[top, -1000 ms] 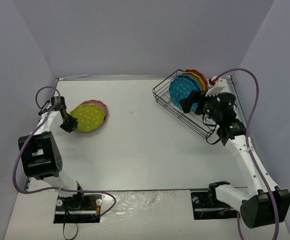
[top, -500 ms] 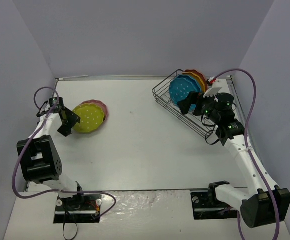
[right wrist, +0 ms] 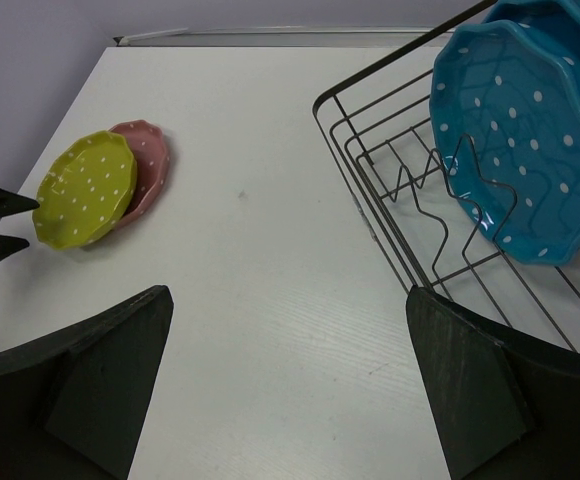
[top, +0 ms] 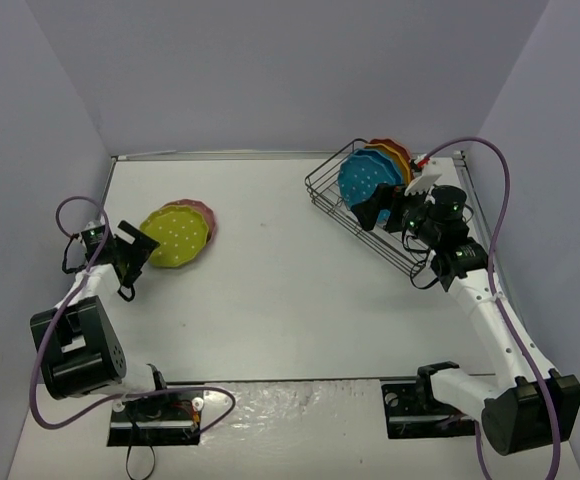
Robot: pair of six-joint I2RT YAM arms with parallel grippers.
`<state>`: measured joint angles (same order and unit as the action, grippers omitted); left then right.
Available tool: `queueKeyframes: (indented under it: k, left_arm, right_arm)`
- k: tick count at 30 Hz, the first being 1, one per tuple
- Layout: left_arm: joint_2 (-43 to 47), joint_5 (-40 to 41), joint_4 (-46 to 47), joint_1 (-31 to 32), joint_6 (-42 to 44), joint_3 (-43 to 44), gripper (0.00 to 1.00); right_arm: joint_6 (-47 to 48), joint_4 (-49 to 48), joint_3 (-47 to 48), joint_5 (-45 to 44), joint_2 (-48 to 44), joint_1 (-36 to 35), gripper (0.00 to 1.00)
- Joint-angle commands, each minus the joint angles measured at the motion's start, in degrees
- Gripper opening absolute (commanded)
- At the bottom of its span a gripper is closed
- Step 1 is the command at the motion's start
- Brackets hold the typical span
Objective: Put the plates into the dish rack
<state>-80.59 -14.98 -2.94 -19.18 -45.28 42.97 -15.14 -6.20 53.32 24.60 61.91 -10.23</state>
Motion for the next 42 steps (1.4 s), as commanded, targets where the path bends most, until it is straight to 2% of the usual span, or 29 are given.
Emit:
queueKeyframes:
  k: [1,4,15,25,28,31,35,38,42]
  left_arm:
    - [-1.5,-9.3,18.1,-0.8,-2.2,-1.1,0.9]
    - [-3.4,-10.3,24.7,-0.9,-3.4,-2.4,0.9]
    - [-11.1,-11.5,32.0,-1.6,-6.7,-4.2,0.9]
    - [-15.0,-12.7,37.4,-1.8,-10.0,-6.1,0.82]
    - [-15.6,-13.3,38.6,-1.8,-11.3,-6.7,0.71]
    - [-15.4,-13.6,39.9,-2.0,-12.4,-7.7,0.52]
    - [-13.3,-14.2,39.5,-2.2,-13.5,-8.5,0.34]
    - [-10.7,-14.3,37.6,-2.3,-13.4,-8.8,0.27]
    - [-5.7,-14.3,33.3,-2.5,-11.8,-7.9,0.23]
  right_arm:
    - [0.2,-3.9,0.7,1.7,0.0,-0.5,1.0]
    - [0.1,-3.9,0.6,2.0,-0.2,-0.5,1.0]
    - [0.4,-3.9,-0.2,1.8,-1.7,-0.5,1.0]
    - [0.3,-3.8,-0.6,1.8,-2.1,-0.5,1.0]
    - [0.4,-3.8,-1.0,1.7,-2.3,-0.5,1.0]
    - [0.4,-3.8,-1.1,1.7,-2.4,-0.6,1.0]
    - [0.3,-3.7,-1.0,1.8,-2.4,-0.6,1.0]
    - [0.1,-3.7,-0.8,1.9,-2.4,-0.7,1.0]
    - [0.1,-3.7,-0.3,1.9,-2.1,-1.1,1.0]
